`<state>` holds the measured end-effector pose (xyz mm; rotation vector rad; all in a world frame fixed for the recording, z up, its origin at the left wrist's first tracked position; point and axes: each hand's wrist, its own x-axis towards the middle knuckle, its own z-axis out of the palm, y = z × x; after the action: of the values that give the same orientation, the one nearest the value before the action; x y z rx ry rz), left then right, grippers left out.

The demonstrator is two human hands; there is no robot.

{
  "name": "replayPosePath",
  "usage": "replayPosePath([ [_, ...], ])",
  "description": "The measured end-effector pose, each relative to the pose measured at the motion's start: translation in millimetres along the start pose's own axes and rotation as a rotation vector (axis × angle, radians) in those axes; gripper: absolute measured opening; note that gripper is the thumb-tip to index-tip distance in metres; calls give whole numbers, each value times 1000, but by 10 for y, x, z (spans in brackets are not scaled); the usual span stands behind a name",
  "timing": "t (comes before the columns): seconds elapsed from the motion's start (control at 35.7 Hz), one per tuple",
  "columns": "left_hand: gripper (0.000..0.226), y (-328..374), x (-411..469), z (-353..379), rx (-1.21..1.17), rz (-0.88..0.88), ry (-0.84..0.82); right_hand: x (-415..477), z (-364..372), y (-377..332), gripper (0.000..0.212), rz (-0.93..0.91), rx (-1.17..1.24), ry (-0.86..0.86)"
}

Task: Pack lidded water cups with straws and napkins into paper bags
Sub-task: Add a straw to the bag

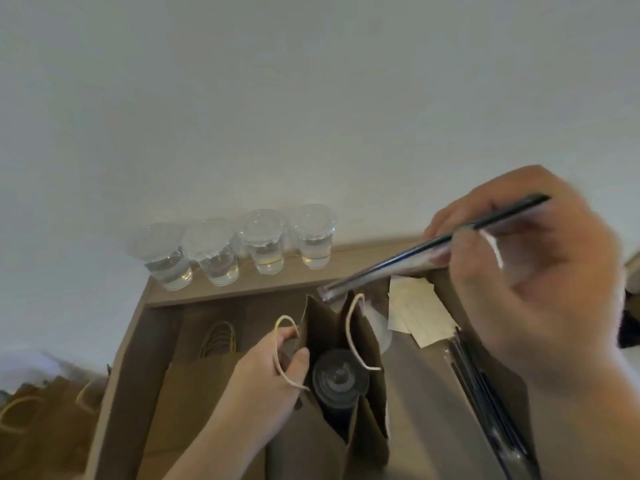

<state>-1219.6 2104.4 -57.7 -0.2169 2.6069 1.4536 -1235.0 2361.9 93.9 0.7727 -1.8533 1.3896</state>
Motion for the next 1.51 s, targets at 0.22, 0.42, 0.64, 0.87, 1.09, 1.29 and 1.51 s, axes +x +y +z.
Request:
replayPosePath([
  [0.22,33,-30,51,17,15,-25,-3,133,209,55,6,166,-189,-297],
  [0.42,32,3,73,-29,-58,-49,-6,-227,621,507,4,244,-530,-865],
  [0.64,19,-12,120,-58,-29,-29,25,-232,536,797,15,280,-588,-870],
  [0.87,31,-20,151,-42,81,104,73,-288,179,1257,27,586,-179,-232],
  [1.09,37,-63,233,-16,70,160,104,-1175,60,2822,30,1037,-579,-430],
  [1.29,35,-26,240,74,62,192,102,-1619,71,3423,78,1039,-897,-746],
  [1.51,38,7,212,99,82,216,143,-1711,88,3569,45,950,-1006,-620],
])
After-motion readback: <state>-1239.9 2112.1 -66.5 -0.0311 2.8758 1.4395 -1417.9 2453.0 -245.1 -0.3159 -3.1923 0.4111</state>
